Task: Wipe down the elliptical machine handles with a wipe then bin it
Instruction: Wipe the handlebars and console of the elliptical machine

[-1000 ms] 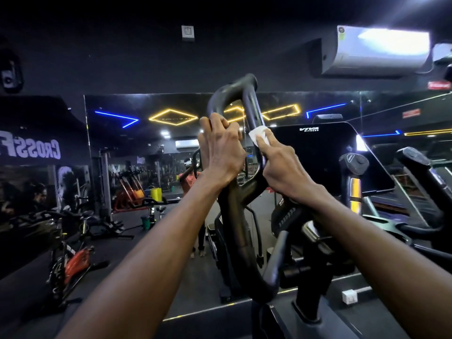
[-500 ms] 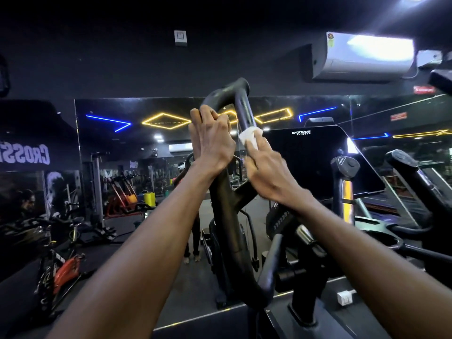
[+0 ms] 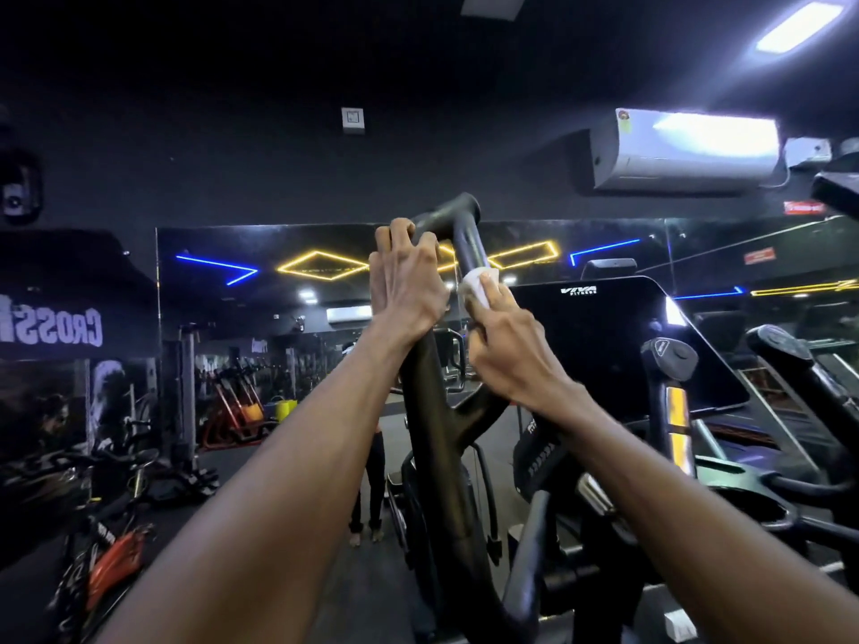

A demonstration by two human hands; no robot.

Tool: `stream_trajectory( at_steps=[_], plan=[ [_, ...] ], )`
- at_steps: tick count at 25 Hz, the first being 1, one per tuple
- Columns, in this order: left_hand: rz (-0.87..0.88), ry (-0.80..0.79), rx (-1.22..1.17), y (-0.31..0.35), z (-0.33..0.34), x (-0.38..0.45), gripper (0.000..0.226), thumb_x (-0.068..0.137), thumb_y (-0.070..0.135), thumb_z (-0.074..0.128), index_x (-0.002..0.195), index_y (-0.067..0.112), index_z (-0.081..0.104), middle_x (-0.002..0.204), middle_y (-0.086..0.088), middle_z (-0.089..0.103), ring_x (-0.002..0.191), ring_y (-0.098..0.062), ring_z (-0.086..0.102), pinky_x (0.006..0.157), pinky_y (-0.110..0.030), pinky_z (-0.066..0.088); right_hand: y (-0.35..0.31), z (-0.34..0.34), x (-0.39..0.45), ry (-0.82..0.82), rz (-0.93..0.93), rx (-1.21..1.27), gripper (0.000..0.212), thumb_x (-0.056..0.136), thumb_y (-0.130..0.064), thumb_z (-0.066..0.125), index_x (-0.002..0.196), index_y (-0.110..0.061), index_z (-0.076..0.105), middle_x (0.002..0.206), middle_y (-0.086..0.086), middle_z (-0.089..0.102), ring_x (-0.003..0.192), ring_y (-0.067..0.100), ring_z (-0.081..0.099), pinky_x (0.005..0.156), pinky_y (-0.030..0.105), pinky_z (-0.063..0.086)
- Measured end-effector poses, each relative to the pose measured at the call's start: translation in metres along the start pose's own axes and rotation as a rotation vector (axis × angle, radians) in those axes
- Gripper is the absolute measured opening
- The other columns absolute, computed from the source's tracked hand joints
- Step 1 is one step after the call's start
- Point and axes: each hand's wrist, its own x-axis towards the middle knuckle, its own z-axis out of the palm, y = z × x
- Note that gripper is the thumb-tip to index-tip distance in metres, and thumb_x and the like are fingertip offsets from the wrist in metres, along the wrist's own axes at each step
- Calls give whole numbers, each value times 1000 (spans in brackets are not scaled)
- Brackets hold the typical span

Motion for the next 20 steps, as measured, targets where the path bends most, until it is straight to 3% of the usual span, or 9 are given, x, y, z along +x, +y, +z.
stream_trajectory(
  at_steps=[3,7,11,14,16,18,20],
  plan=[
    [2,-3,-21,-2,3,13,35,81,4,55,114,15,60,126,-8,45,111,-25,42,83,-31,34,4,-7,52,3,54,27,39,94,-11,42,132,-11,54,148,11,41,109,44,55,79,45,48],
    [37,7,-15,-4,5,20,39,82,4,54,119,13,61,129,-10,51,114,-27,47,87,-34,39,13,8,44,30,61,64,50,93,-5,42,142,-16,52,156,14,36,116,43,55,93,48,49],
    [26,13,-26,-5,8,19,37,83,3,48,117,12,60,128,-10,52,111,-25,47,85,-32,37,11,-1,86,73,183,265,37,89,-1,40,119,-8,61,125,18,59,114,44,55,92,49,47],
    [21,25,-63,-6,6,16,38,83,2,50,119,11,56,126,-8,54,110,-23,48,84,-31,35,11,4,72,107,228,310,39,92,-1,38,125,-7,58,126,21,60,117,42,53,97,52,45],
    [16,33,-66,-5,5,15,39,83,2,49,121,11,55,125,-8,55,108,-22,48,83,-30,34,13,4,82,128,290,339,36,90,-2,39,118,-5,62,112,23,66,110,43,57,84,45,46],
    [9,38,-65,-4,6,15,40,84,2,50,123,11,54,125,-7,56,108,-21,48,83,-29,32,10,2,106,152,335,348,31,86,-2,39,106,-4,62,91,19,64,97,43,59,69,37,38],
    [-18,46,-92,-4,5,13,37,85,3,50,121,13,54,124,-6,57,109,-21,49,83,-29,31,7,6,112,164,220,239,38,84,2,39,117,-6,56,101,16,62,97,38,58,69,36,37]
  ],
)
